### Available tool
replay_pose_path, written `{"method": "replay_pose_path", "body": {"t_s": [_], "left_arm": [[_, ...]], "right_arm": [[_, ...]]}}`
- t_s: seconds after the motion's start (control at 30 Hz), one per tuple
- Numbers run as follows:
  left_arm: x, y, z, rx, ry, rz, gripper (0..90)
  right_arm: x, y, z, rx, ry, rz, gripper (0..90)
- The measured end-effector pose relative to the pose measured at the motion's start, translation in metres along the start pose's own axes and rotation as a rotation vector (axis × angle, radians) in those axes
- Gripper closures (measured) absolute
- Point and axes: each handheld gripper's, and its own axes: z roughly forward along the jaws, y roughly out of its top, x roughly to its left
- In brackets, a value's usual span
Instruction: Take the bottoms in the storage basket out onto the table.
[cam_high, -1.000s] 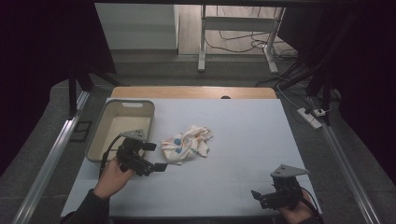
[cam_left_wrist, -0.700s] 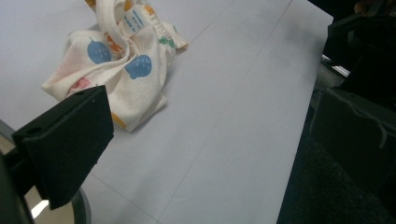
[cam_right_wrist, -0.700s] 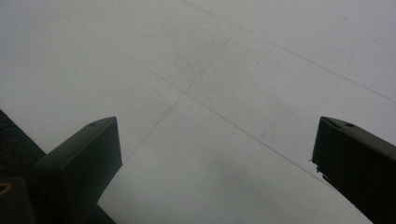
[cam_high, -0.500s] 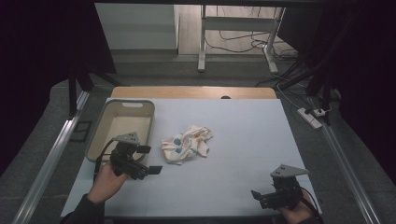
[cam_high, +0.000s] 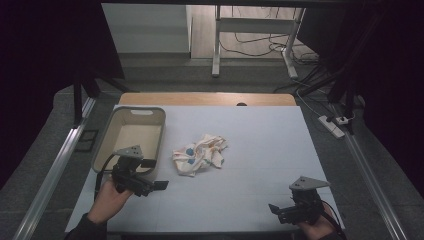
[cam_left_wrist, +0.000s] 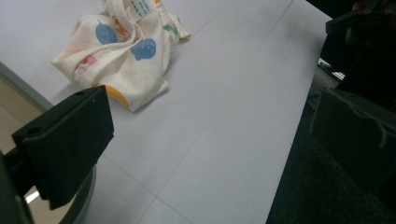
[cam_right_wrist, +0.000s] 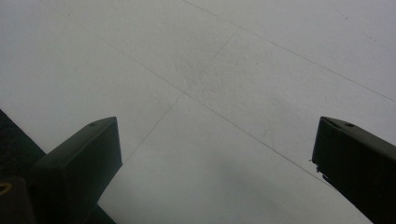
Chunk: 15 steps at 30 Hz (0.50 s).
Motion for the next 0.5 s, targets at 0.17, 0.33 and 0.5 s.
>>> {"method": "replay_pose_path", "body": {"t_s": [0.17,0.33,0.5], "left_arm": [[-0.001,-0.006,-0.004,-0.004,0.005,-0.009,0.0],[-0.001,-0.012,-0.009,-0.007,0.014,-0.018,0.0],[-0.001,-0.018,-0.015,-0.017,0.024,-0.028,0.0]], "right_arm": [[0.0,0.0,0.0,0.003,0.001,-0.003,1.4],[0.0,0.0,0.0,0.003,0.001,-0.003,1.4],[0.0,0.0,0.0,0.001,0.006,0.0,1.4]]}}
